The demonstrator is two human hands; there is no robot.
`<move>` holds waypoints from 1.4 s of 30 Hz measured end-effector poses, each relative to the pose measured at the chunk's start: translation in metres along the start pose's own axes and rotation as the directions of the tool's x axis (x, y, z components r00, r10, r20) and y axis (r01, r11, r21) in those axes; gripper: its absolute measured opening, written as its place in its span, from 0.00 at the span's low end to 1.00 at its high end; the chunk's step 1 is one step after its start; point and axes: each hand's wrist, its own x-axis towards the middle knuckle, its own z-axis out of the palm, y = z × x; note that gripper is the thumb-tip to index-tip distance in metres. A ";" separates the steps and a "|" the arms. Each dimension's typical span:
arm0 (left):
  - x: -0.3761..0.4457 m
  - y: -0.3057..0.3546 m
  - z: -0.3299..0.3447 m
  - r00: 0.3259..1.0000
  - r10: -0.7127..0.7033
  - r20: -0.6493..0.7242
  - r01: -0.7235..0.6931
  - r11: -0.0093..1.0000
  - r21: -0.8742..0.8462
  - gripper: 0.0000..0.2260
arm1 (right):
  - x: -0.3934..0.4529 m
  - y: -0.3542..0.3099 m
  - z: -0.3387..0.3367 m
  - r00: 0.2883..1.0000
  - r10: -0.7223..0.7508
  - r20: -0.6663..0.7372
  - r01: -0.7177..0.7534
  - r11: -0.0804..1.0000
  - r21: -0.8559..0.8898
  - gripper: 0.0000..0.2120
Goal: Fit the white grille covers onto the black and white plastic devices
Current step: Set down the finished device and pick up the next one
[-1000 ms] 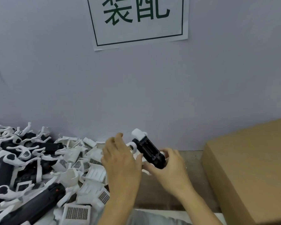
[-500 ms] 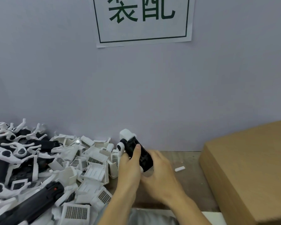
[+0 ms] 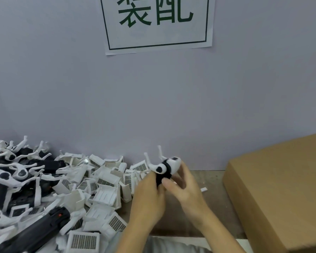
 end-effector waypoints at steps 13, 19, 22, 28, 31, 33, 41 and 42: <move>-0.009 0.008 0.014 0.992 0.114 -0.052 -0.111 0.991 0.070 0.13 | 0.003 -0.005 0.000 0.964 0.016 -0.267 0.015 0.994 0.111 0.19; 0.008 0.015 -0.009 0.874 -0.478 -0.085 0.288 0.652 -0.702 0.09 | 0.009 0.009 -0.003 0.929 0.186 -0.321 -0.180 0.982 0.049 0.12; 0.012 0.014 -0.020 0.839 -0.512 0.184 0.323 0.197 -0.926 0.14 | 0.009 0.007 -0.003 0.909 0.302 -0.285 -0.293 0.953 0.075 0.12; 0.012 0.013 -0.024 0.818 -0.518 0.251 0.265 -0.047 -0.963 0.10 | 0.004 0.004 0.003 0.921 0.359 0.151 -0.386 0.894 0.228 0.11; 0.010 0.006 -0.024 0.802 -0.530 0.274 0.308 -0.026 -0.951 0.16 | -0.001 0.005 0.007 0.877 0.356 0.323 -0.417 0.898 0.143 0.22; 0.009 0.004 -0.020 0.804 -0.536 0.259 0.358 0.088 -0.930 0.18 | -0.003 0.006 0.008 0.880 0.333 0.338 -0.391 0.913 0.118 0.23; 0.003 0.002 -0.014 0.864 -0.440 0.245 0.410 0.331 -0.850 0.18 | 0.000 0.002 0.010 0.962 0.247 0.118 -0.267 0.940 0.213 0.10; 0.002 0.001 -0.013 0.865 -0.439 0.243 0.412 0.345 -0.843 0.18 | 0.000 0.002 0.011 0.963 0.247 0.111 -0.265 0.942 0.205 0.10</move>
